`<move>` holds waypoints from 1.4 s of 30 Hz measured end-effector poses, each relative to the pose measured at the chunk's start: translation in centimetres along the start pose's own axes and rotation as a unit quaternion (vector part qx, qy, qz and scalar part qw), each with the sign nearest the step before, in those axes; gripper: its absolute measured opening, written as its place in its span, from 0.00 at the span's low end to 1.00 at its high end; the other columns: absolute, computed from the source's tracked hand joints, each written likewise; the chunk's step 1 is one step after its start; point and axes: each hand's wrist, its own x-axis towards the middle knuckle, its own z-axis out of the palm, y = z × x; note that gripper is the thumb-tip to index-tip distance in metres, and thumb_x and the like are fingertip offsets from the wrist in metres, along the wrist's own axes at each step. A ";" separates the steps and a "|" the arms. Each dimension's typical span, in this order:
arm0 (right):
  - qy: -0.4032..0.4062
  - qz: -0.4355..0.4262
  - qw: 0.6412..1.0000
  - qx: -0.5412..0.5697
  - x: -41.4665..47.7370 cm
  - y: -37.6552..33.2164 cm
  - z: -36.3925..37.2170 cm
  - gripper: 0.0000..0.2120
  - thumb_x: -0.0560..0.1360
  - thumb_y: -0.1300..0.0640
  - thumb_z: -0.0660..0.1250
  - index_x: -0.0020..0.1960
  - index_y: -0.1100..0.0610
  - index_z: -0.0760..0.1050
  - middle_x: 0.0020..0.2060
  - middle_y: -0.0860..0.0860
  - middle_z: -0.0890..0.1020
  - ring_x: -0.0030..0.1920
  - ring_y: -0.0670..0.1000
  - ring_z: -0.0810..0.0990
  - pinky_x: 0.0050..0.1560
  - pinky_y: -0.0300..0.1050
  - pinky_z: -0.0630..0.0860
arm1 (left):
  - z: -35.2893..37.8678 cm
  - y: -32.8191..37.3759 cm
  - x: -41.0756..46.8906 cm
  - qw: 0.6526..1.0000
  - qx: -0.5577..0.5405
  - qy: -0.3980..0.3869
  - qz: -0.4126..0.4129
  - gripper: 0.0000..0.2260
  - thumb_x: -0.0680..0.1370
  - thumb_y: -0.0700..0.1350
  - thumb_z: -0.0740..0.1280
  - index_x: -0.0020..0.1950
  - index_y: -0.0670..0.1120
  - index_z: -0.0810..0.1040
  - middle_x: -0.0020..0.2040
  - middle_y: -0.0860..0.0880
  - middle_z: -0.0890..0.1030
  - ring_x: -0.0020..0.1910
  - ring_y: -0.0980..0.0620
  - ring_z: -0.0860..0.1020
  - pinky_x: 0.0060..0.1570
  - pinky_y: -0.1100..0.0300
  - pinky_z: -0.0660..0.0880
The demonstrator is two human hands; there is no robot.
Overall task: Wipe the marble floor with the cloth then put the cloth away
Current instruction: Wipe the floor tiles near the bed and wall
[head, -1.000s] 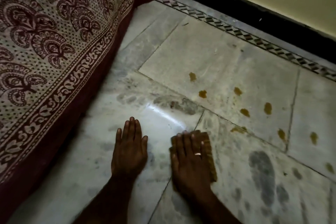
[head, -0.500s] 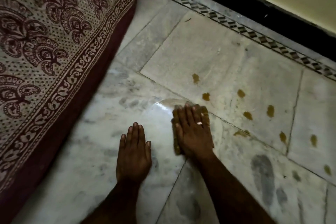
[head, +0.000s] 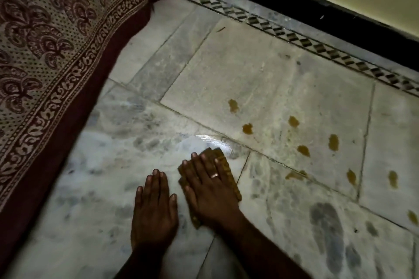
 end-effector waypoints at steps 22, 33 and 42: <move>0.052 -0.073 0.996 0.019 6.7 3.3 0.2 0.27 0.85 0.47 0.53 0.81 0.57 0.63 0.80 0.59 0.64 0.82 0.58 0.58 0.81 0.62 0.55 | -0.8 0.6 1.0 0.999 0.008 -0.027 -0.040 0.29 0.84 0.55 0.47 0.76 0.38 0.70 0.77 0.39 0.69 0.74 0.40 0.71 0.71 0.41 0.65; 0.094 0.212 0.972 -0.027 3.3 13.6 -2.3 0.28 0.83 0.49 0.55 0.79 0.62 0.65 0.77 0.63 0.69 0.79 0.63 0.66 0.80 0.62 0.55 | 0.4 7.1 4.9 0.996 -0.005 -0.077 -0.038 0.33 0.84 0.57 0.44 0.75 0.32 0.67 0.76 0.32 0.68 0.74 0.33 0.70 0.75 0.40 0.58; 0.066 0.079 0.995 -0.009 2.6 7.2 -1.4 0.24 0.80 0.50 0.57 0.71 0.60 0.76 0.73 0.60 0.76 0.75 0.61 0.72 0.77 0.63 0.57 | 2.5 9.9 10.5 0.996 0.001 -0.077 0.047 0.27 0.86 0.50 0.44 0.77 0.35 0.66 0.78 0.36 0.66 0.76 0.39 0.68 0.78 0.49 0.50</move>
